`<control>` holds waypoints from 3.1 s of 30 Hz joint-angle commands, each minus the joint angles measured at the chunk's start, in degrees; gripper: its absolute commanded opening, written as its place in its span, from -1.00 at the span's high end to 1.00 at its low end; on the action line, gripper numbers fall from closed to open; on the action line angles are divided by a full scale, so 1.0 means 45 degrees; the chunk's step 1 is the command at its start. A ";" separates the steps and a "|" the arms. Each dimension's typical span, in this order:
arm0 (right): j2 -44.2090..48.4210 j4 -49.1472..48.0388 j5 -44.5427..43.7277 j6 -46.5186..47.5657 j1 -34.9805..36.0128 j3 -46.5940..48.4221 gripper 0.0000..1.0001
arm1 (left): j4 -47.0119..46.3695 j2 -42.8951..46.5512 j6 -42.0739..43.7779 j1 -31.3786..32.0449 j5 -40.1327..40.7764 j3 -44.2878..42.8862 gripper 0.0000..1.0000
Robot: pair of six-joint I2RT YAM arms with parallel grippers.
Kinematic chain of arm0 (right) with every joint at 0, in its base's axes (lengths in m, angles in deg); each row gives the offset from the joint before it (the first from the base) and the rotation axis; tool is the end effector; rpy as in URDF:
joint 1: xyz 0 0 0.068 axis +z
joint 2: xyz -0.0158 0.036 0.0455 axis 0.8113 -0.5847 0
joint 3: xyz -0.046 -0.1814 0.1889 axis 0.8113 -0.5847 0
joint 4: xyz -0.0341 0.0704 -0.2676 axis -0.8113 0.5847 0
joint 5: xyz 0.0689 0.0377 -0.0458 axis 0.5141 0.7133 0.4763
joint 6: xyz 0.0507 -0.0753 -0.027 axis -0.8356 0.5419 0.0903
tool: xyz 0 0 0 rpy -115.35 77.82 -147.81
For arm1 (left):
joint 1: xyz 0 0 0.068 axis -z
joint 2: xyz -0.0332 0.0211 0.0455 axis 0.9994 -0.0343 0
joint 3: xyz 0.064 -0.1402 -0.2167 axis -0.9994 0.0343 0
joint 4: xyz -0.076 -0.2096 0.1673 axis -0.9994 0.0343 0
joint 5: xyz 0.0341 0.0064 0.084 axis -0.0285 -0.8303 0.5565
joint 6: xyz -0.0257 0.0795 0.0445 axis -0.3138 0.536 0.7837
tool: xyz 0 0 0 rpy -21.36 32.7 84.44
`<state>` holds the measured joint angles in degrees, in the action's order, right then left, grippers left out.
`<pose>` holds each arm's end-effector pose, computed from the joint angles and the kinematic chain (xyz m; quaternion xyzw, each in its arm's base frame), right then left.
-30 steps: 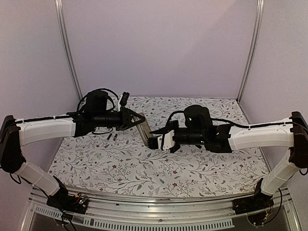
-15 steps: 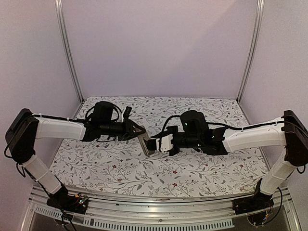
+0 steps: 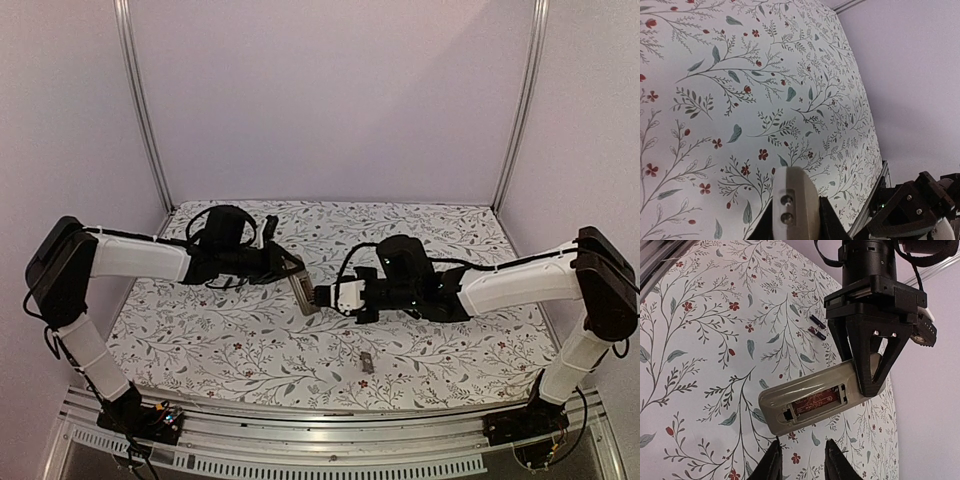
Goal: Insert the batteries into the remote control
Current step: Remove the battery cover from the remote control, then pass from the left arm to the right, then place the remote control without batteries at the center of the board.
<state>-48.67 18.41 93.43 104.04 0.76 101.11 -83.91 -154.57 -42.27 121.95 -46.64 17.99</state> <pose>0.2309 0.3538 0.1620 -0.7168 0.4629 0.0755 0.5160 0.3184 -0.2612 0.1494 0.0270 0.8590 -0.4576 0.2280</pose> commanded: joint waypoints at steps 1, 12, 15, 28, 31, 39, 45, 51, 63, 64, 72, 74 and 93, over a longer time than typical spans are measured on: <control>0.0098 -0.0158 0.0519 -0.1990 -0.0506 -0.0229 0.41 | 0.0311 0.0153 0.0996 -0.0187 0.0534 -0.0317 1.00; 0.1835 -0.0018 0.2976 -0.7946 -0.1255 0.0121 -0.35 | -0.0797 0.1840 0.1209 -0.0170 -0.0043 0.0508 1.00; 0.1847 -0.0004 0.3833 -0.9163 -0.1261 0.0648 -0.55 | -0.1139 0.2474 0.1225 -0.0071 -0.0163 0.0772 1.00; -0.0639 0.1319 -0.1208 -1.3665 0.0515 0.3427 -0.98 | -0.2766 0.4463 0.0047 0.0716 0.1666 0.2415 1.00; -0.1257 0.1800 -0.1750 -1.3584 0.0674 0.3962 -0.97 | -0.2768 0.4470 0.0046 0.0827 0.1411 0.2410 1.00; -0.2227 0.2477 -0.3228 -1.3460 0.0946 0.4822 -0.29 | -0.2755 0.4478 0.0074 0.1019 0.1480 0.2429 1.00; -0.2051 0.2270 -0.3484 -1.3453 0.0985 0.4588 0.20 | -0.2374 0.4440 0.0254 0.1062 0.1604 0.2371 1.00; -0.1837 0.2529 -0.3776 -1.3350 0.0985 0.4359 0.40 | -0.0975 0.4275 0.1000 0.1068 0.2129 0.1700 -0.26; -0.2438 0.6280 -0.4267 -1.5205 0.0079 0.4156 0.46 | 0.3193 0.6008 0.2951 0.0999 0.6725 0.0954 -0.99; -0.2577 0.6577 -0.4170 -1.5335 0.0042 0.4213 0.46 | 0.3363 0.6078 0.2971 0.1002 0.6844 0.0978 -0.99; -0.4358 0.8793 -0.3415 -1.6005 0.0009 0.5125 0.39 | 0.3933 0.6055 0.2957 0.0942 0.6842 0.1046 -0.99; -0.4661 0.8954 -0.3316 -1.6105 0.0010 0.5139 0.36 | 0.3973 0.5988 0.2976 0.0941 0.6819 0.1014 -0.99; -0.4879 1.0023 -0.3283 -1.5685 -0.0031 0.5890 -0.51 | 0.4735 0.5705 0.3610 0.0578 0.7226 0.0763 -0.99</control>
<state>-69.26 61.47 78.67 32.79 0.74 125.59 -65.11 -127.43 -27.75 125.66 -15.66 22.95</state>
